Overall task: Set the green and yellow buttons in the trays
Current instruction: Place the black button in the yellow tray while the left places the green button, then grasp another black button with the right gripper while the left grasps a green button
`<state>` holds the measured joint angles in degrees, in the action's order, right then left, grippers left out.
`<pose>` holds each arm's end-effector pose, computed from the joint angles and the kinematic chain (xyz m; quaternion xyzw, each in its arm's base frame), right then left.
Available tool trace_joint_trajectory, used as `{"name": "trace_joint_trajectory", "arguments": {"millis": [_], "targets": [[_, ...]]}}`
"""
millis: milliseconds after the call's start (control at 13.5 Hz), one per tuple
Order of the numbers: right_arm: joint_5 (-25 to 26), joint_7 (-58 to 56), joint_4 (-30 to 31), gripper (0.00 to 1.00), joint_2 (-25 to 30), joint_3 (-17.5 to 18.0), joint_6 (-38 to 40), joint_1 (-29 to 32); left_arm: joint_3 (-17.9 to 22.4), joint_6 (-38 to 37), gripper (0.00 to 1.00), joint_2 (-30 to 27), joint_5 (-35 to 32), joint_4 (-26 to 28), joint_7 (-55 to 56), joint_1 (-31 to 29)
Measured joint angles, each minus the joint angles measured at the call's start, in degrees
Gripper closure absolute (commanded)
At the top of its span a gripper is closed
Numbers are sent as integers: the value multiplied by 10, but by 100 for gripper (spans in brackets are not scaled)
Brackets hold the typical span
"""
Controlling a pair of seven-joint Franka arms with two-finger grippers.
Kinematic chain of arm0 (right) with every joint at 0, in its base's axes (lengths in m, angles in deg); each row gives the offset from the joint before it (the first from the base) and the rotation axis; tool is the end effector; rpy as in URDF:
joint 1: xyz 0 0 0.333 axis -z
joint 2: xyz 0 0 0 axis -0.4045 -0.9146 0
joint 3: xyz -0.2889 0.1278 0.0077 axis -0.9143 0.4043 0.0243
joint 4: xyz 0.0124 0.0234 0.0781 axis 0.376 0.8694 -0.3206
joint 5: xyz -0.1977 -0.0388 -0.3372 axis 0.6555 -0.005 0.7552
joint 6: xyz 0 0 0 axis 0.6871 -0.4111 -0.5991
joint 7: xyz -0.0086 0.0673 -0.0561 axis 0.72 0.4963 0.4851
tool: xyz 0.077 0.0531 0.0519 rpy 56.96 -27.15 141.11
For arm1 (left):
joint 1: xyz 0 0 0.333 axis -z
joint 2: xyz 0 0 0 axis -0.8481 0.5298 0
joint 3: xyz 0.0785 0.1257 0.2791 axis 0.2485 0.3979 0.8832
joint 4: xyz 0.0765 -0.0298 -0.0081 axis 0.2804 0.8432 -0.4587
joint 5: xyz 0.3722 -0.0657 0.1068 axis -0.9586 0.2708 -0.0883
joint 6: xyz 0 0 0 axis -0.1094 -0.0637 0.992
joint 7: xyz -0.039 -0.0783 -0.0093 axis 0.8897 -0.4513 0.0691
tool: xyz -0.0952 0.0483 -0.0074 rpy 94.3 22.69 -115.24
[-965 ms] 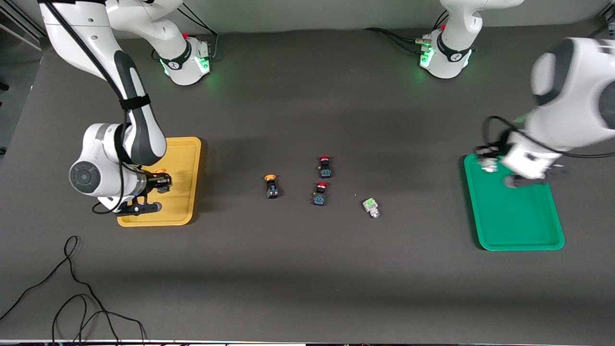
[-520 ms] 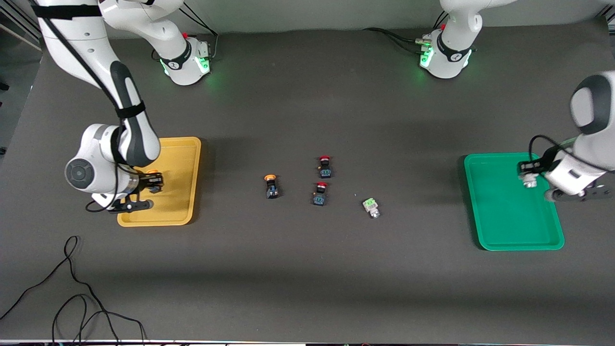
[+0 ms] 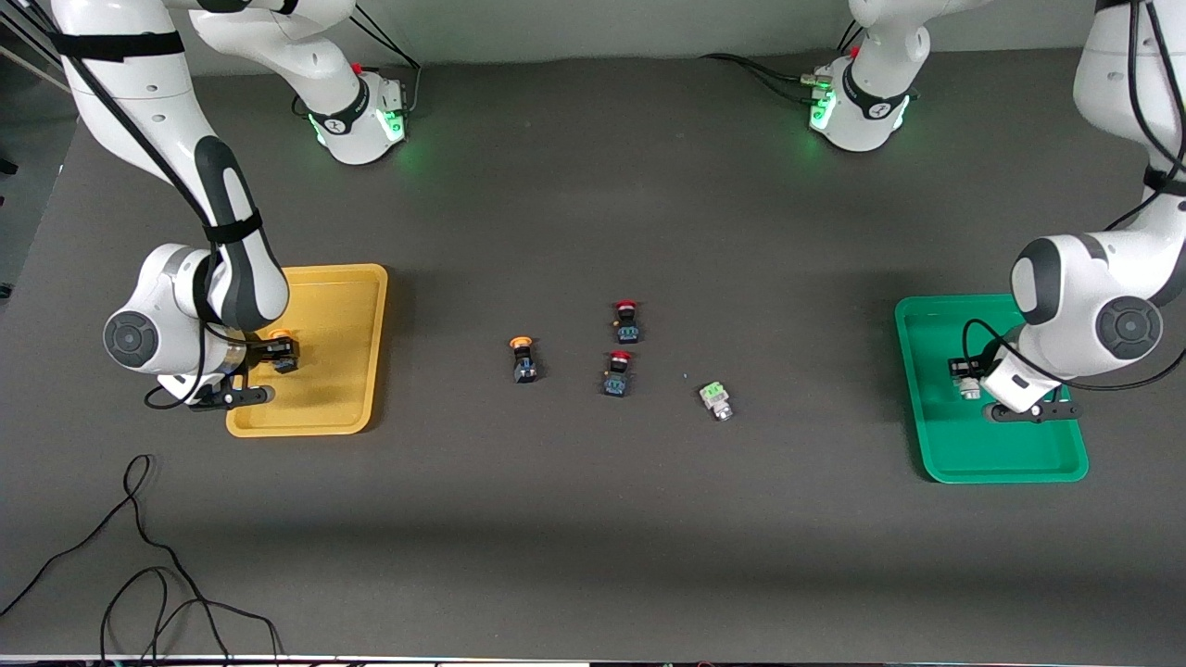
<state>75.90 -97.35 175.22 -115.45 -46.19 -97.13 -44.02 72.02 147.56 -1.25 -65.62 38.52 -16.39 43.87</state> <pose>0.5467 -0.0706 0.1966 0.9898 0.0550 -0.1286 0.0265 0.5805 0.0858 0.2047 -0.9978 -0.0229 0.0584 0.0191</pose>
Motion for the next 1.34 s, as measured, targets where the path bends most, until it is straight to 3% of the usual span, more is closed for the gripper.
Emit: {"name": "trace_joint_trajectory", "arguments": {"millis": [74,371,594,742,891,1114,1336], "targets": [[0,0,-1,0,1,0,1,0,0,6,2,7,0,0,0,0],[-2,25,-20,0,47,0,76,-5,-3,-7,1,-1,0,-14,1,-1],[-3,101,-45,0,108,3,138,-45,-7,-131,1,-58,0,-69,0,0],[-22,174,-70,0,119,5,157,-93,-10,-236,1,-107,0,-125,-6,0],[-63,239,-90,0,113,8,159,-143,-21,-299,1,-137,0,-171,-11,3],[-115,317,-126,0,77,10,152,-193,-46,-303,1,-134,8,-184,5,29],[-141,420,-179,0,13,12,119,-249,-54,-291,1,-118,19,-185,124,101]]}}
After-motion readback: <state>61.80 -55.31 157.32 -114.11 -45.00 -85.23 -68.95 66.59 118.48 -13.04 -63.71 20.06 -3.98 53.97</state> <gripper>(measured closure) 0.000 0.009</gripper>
